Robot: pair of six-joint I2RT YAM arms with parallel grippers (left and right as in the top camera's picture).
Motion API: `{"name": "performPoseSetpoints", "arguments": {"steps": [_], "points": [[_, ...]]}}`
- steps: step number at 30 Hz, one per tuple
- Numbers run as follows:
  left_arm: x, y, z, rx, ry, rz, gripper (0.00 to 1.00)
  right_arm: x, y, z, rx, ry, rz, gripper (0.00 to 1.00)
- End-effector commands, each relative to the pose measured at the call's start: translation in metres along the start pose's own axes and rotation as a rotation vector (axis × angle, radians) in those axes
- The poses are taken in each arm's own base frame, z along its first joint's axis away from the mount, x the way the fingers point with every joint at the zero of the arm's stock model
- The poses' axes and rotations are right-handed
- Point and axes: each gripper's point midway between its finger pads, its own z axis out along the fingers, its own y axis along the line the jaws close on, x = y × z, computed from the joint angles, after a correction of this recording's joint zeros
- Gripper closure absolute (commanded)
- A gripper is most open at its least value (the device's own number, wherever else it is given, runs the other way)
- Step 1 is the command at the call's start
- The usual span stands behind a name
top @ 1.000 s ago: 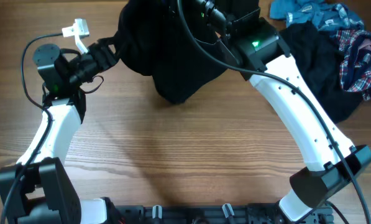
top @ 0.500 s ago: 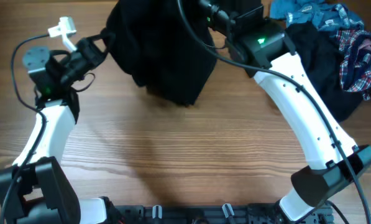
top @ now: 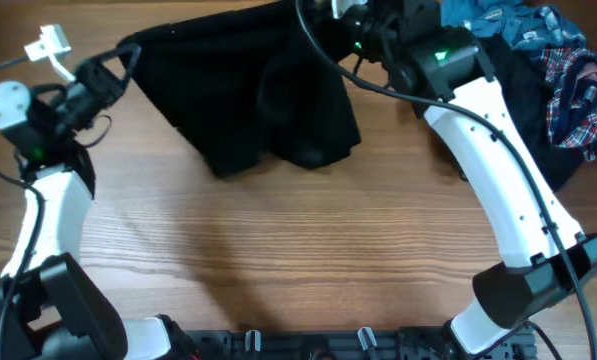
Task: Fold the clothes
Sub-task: 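Grasp the garment's edge with the left gripper and pull it left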
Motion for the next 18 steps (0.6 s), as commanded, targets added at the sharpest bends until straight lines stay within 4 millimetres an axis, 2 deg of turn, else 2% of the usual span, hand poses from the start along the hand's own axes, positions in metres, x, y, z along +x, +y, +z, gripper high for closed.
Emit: {"name": "performPoseSetpoints", "arguments": {"steps": [1,6,12,16,17,18], "points": [[-0.057,-0.021,-0.021,-0.002,-0.106,0.08,0.96,-0.024,-0.05,-0.054,0.155,-0.066,-0.038,0.96],[-0.072,-0.04,-0.022,0.021,-0.12,0.113,0.96,0.0,-0.063,-0.058,0.174,0.026,-0.042,0.96],[-0.081,-0.045,-0.026,0.021,-0.136,0.129,0.96,0.025,-0.078,-0.066,0.186,0.116,0.015,0.96],[-0.091,-0.049,-0.032,0.018,-0.156,0.14,0.96,0.039,-0.071,-0.068,0.139,0.164,0.045,0.92],[-0.093,-0.051,-0.033,0.018,-0.158,0.144,0.96,0.043,-0.07,-0.069,0.137,0.182,0.051,0.89],[-0.094,-0.052,-0.033,0.019,-0.16,0.148,0.96,0.046,-0.069,-0.069,0.135,0.193,0.056,0.81]]}}
